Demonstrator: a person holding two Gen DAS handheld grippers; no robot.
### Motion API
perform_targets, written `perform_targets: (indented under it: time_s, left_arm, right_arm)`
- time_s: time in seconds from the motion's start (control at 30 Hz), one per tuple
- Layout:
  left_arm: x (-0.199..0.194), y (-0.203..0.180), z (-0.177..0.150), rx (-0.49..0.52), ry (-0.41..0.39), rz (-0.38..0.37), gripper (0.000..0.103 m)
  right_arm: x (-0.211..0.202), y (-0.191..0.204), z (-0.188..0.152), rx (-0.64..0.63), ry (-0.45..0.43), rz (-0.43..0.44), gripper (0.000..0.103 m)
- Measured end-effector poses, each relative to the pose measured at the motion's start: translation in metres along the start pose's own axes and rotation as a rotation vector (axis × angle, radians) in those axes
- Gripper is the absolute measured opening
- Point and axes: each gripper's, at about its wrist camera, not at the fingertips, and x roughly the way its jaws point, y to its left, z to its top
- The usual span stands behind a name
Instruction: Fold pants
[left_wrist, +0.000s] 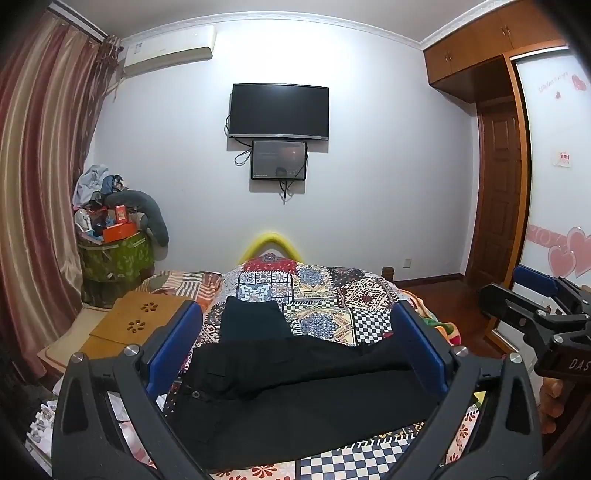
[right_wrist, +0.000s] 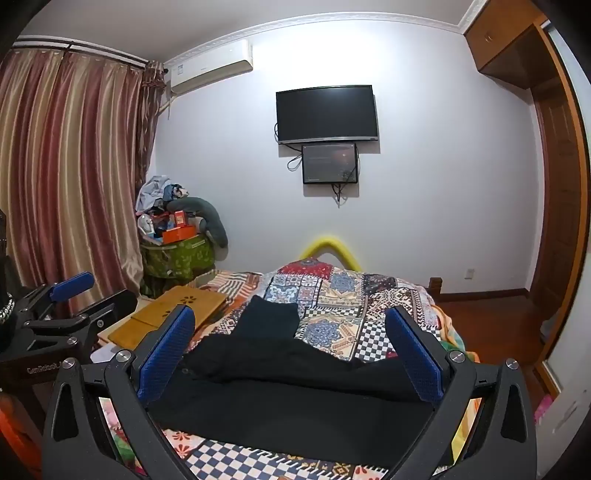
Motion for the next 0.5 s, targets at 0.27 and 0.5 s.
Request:
perform_targets:
  time_s: [0.27,0.5]
  left_arm:
    - [-0.0004,-0.0029,-0.0027,0.009,0.0,-0.001,0.103]
    - [0.0009,-0.0035,-0.0003,0.006,0.005,-0.001,0.103]
  right_arm:
    - [-0.0017,-0.0011,0.0007,0.0,-0.002,-0.001,0.102]
    - [-0.0015,-0.0012,-0.0011,-0.003,-0.003,-0.005,0.102]
